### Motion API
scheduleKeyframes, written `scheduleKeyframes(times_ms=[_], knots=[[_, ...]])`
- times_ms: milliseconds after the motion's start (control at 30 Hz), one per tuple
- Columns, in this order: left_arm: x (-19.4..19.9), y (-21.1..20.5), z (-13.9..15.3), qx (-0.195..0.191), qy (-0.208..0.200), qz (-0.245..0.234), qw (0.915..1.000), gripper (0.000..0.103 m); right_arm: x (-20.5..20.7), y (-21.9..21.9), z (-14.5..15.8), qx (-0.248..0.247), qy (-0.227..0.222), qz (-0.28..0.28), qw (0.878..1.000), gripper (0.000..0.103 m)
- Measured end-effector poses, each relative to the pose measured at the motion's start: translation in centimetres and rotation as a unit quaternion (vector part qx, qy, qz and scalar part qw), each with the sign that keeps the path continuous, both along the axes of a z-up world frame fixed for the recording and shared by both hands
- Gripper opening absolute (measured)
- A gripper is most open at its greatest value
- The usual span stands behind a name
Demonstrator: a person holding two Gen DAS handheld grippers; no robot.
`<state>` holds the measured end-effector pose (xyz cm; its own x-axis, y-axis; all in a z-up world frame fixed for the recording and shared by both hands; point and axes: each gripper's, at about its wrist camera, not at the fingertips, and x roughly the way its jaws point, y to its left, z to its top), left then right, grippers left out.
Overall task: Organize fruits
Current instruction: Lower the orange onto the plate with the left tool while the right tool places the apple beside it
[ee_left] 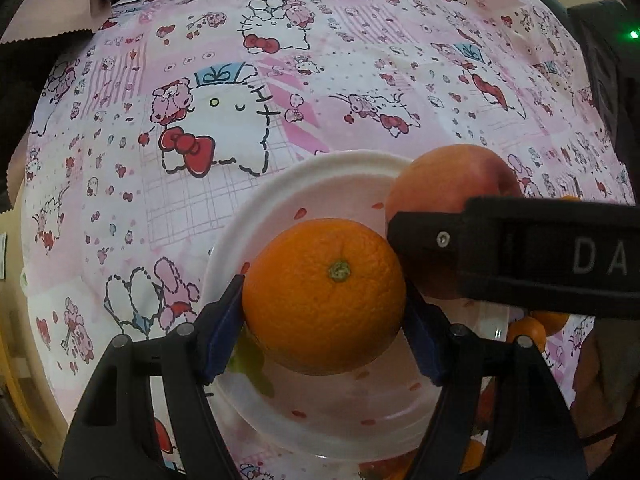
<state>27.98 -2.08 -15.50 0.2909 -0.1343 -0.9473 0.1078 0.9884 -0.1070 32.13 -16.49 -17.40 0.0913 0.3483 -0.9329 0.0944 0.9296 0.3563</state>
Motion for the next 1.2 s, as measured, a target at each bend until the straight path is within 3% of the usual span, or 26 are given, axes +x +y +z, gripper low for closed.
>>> scheduleKeyframes(times_ms=[200, 400, 667, 1200], knots=[[0.3, 0.2, 0.0, -0.001, 0.011, 0.0, 0.9999, 0.071, 0.1, -0.1, 0.1, 0.007, -0.004, -0.004, 1.0, 0.087], [-0.4, 0.0, 0.7, 0.024, 0.009, -0.005, 0.9997, 0.072, -0.1, 0.1, 0.3, 0.02, -0.009, 0.006, 1.0, 0.088], [-0.7, 0.7, 2.9, 0.024, -0.023, -0.003, 0.9994, 0.073, 0.1, -0.9, 1.3, 0.049, -0.016, -0.001, 0.999, 0.088], [-1.6, 0.7, 3.8, 0.001, -0.027, -0.005, 0.9996, 0.073, -0.3, -2.3, 2.9, 0.067, -0.032, -0.007, 0.997, 0.088]])
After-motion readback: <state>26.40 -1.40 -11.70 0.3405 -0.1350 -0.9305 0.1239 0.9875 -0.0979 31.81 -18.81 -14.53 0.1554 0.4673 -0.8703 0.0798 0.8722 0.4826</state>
